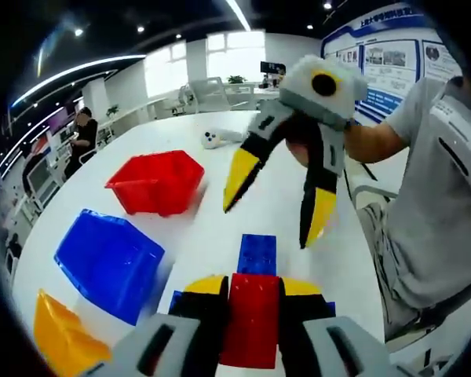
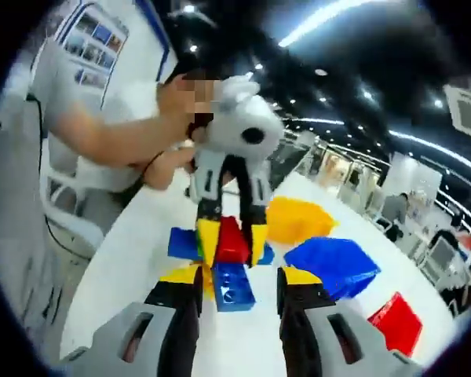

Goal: Take apart the toy blocks one by one and place each separated block into its matching bin, sorting the blocks by their type until all the connected pieces are disassembled and separated into the correct bins

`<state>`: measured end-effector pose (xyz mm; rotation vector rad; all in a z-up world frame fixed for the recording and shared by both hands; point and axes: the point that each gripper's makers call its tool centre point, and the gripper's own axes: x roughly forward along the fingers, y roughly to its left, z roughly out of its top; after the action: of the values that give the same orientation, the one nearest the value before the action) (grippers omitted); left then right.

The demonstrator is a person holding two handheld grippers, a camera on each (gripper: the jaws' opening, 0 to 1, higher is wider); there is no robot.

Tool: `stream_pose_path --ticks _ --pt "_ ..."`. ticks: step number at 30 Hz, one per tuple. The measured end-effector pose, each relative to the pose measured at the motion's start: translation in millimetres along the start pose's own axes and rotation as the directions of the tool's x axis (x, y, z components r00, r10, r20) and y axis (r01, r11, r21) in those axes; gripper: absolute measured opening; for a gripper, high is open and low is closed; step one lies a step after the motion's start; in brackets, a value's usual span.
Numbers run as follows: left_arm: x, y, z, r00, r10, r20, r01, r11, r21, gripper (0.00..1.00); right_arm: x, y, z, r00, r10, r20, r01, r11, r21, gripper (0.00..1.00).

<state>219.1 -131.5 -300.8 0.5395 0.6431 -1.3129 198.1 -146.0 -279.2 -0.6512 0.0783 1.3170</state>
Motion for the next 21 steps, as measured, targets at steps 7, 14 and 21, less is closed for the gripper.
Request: stream_pose_path --ticks 7,14,21 --pt "4 -8.3 5.4 0.998 -0.044 0.040 0.043 0.999 0.023 0.28 28 10 -14.6 0.992 0.012 -0.127 -0.029 0.991 -0.133 0.31" --pt "-16 0.3 4.3 0.996 0.001 0.093 0.002 1.000 -0.028 0.30 24 8 -9.3 0.993 0.040 -0.108 -0.048 0.996 -0.078 0.24" --pt "-28 -2.8 -3.7 0.999 -0.011 0.033 0.012 0.999 -0.032 0.29 23 9 -9.3 0.994 0.049 -0.101 -0.055 0.997 -0.058 0.24"
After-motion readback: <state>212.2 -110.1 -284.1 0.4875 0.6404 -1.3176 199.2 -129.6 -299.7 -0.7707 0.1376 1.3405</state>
